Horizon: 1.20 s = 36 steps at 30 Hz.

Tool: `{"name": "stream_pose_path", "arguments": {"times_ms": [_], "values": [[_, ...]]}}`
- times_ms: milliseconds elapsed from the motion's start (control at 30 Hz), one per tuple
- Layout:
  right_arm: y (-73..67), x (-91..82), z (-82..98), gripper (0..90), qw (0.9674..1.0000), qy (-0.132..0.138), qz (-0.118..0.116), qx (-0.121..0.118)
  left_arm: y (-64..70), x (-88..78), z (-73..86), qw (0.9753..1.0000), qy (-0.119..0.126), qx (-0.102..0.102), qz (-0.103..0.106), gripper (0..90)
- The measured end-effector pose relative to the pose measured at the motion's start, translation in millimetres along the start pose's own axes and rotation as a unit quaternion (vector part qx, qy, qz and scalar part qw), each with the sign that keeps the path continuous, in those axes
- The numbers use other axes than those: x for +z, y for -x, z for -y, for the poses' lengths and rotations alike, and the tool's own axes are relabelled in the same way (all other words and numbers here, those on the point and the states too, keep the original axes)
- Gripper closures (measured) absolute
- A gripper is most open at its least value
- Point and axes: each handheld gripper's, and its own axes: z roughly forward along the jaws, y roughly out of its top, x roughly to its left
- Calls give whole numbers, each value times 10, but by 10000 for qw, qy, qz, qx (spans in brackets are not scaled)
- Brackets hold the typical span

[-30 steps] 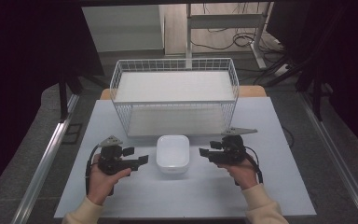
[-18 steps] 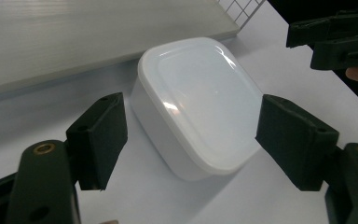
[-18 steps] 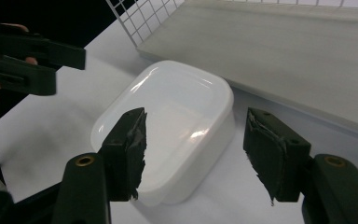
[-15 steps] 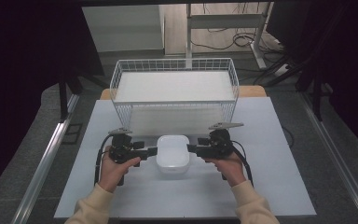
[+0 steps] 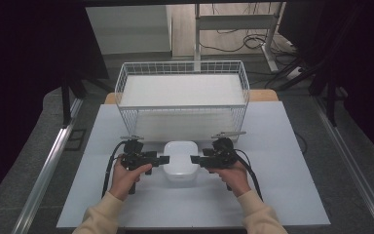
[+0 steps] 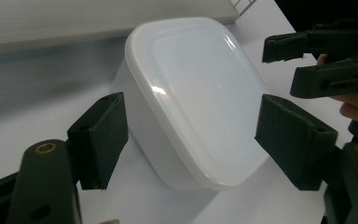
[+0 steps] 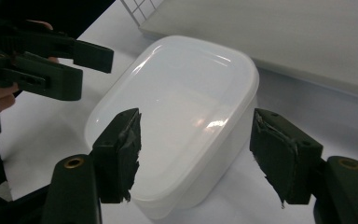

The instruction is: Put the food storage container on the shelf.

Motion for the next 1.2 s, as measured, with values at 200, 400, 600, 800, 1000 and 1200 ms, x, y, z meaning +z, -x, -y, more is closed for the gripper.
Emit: {"name": "stream_pose_path", "arguments": {"times_ms": [200, 400, 600, 800, 1000, 1200], "values": [[38, 107, 18, 328, 9999, -93, -25, 95, -57, 80, -14, 9998, -20, -209, -4, 249], [76, 166, 26, 308, 9993, -85, -78, 359, -97, 158, 0, 9989, -152, -409, 185, 262], [82, 212, 47, 323, 9989, -123, -134, 434, -120, 184, 12, 9979, -201, -545, 274, 294], [94, 219, 51, 349, 9979, -100, -242, 587, -130, 204, 21, 9969, -286, -619, 388, 309], [102, 253, 71, 428, 9971, -196, -186, 716, -126, 243, 33, 9967, -420, -605, 343, 390], [158, 191, 87, 580, 9936, -82, -282, 1093, -121, 193, 28, 9966, -370, -670, 301, 479]]}}
